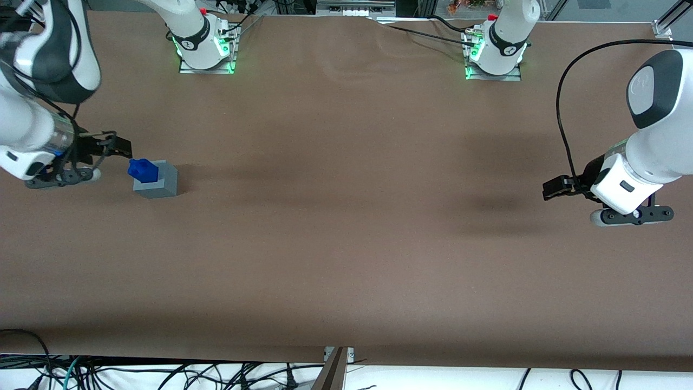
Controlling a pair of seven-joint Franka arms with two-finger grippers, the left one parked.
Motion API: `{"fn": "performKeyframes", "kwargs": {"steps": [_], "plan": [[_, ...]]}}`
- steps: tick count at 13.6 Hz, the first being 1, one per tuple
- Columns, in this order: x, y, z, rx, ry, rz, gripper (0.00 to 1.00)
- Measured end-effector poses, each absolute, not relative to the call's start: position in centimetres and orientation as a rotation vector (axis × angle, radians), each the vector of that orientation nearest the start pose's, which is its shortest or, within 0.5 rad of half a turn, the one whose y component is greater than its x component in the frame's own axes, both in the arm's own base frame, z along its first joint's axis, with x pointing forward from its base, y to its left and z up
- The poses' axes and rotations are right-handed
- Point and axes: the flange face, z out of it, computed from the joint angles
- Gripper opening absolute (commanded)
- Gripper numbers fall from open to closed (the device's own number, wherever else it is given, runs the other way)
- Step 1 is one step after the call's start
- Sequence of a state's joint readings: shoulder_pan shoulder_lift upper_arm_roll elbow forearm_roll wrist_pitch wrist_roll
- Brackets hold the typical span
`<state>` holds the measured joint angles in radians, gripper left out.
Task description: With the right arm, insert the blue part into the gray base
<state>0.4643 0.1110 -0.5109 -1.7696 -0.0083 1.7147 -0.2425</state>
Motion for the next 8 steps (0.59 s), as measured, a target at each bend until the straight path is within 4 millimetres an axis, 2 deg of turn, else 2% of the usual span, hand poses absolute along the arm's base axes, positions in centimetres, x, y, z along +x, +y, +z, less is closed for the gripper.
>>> {"fn": "performKeyframes", "kwargs": {"steps": [2, 6, 8], "plan": [[57.7, -1.3, 51.9, -3.157, -0.320, 0.238, 0.99], [58.6, 0.1, 53.5, -3.168, -0.346, 0.203, 0.99], [58.9, 0.6, 55.0, -3.170, -0.353, 0.203, 0.99]]}}
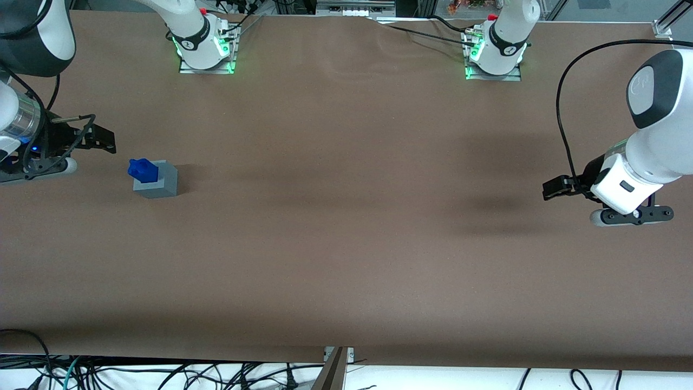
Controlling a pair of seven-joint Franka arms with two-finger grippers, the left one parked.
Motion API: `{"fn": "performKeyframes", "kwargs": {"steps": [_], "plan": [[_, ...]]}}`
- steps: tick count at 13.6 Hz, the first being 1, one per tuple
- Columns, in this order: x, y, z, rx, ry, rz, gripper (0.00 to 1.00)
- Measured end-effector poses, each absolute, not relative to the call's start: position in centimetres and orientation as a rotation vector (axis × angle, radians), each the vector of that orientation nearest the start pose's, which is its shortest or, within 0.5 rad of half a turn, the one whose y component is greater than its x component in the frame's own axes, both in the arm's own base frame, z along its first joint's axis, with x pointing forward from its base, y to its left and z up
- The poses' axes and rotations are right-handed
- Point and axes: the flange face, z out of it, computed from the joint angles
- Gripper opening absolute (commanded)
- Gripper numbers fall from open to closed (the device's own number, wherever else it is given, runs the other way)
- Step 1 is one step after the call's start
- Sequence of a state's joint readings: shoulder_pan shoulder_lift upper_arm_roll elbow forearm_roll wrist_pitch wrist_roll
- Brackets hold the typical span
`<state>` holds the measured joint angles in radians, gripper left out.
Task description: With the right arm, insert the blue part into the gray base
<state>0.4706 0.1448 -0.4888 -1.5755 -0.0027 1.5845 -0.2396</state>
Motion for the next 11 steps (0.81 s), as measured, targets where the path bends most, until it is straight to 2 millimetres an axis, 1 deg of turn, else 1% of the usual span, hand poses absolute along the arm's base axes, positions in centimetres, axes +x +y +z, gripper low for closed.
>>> {"fn": "performKeyframes", "kwargs": {"steps": [2, 3, 4, 6, 8, 9, 11], "plan": [[59.3, 1.5, 57.2, -3.172, -0.380, 0.127, 0.99], [59.3, 1.8, 58.0, -3.164, -0.391, 0.105, 0.99], [59.2, 1.7, 58.4, -3.155, -0.382, 0.098, 0.99], [58.4, -0.4, 58.5, -3.143, -0.287, 0.108, 0.99], [57.1, -2.3, 58.3, -3.131, -0.232, 0.107, 0.99], [56.5, -2.7, 58.3, -3.128, -0.222, 0.102, 0.99], [55.6, -2.5, 58.4, -3.126, -0.216, 0.092, 0.99]]}}
